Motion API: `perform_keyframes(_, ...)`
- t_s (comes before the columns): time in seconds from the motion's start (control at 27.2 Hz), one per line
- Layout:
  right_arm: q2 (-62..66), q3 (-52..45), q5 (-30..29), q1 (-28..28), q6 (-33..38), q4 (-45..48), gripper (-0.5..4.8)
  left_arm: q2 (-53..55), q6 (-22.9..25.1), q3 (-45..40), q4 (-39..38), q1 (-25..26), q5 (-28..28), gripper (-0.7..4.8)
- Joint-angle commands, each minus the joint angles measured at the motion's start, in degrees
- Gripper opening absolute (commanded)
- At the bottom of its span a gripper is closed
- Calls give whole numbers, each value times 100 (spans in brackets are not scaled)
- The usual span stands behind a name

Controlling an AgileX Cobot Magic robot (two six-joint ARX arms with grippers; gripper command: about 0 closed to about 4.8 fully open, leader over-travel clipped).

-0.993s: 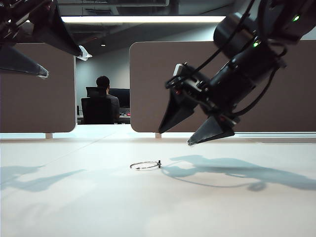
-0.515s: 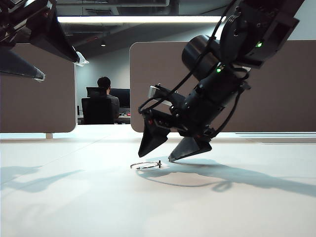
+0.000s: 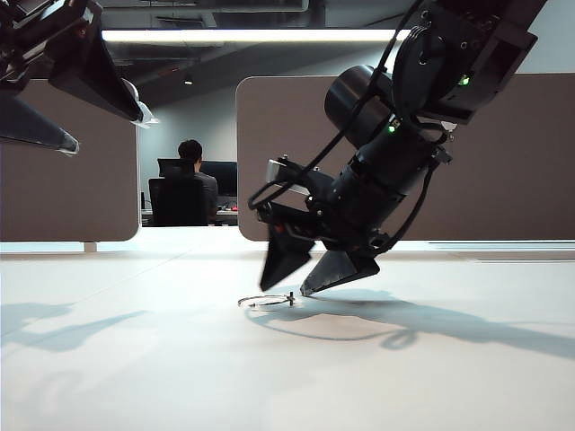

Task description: Hang the earring on the hook.

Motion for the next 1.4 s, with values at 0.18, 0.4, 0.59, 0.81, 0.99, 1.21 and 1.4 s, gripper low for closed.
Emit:
perform_keyframes(0.18,186,-103,485,-26,-127,-1145,292,-13,22,31,33,-2,9,479)
perform_keyframes(0.4,409,-103,629,11,-214,-1281,254,-13,22,31,31,-2,9,479)
perform_keyframes(0.59,584,-105,649,48,-227,-1462,32,-24,22,31,-90,-2,9,479)
perform_keyframes(0.81,562,-90,616,59,-225,-1346,-7,-24,22,31,-175,-2,7,479)
perform_keyframes(0.99,264,92,605,13,-225,-1250,-7,-24,24,31,-162,-2,7,479)
perform_keyframes(1.21,-793,588,81,-503,-133,46,-7,-24,22,44,46,-2,7,479)
perform_keyframes(1.4,-1167,949,-553,-1351,612,1982,-8,-24,24,46,262,-2,7,479)
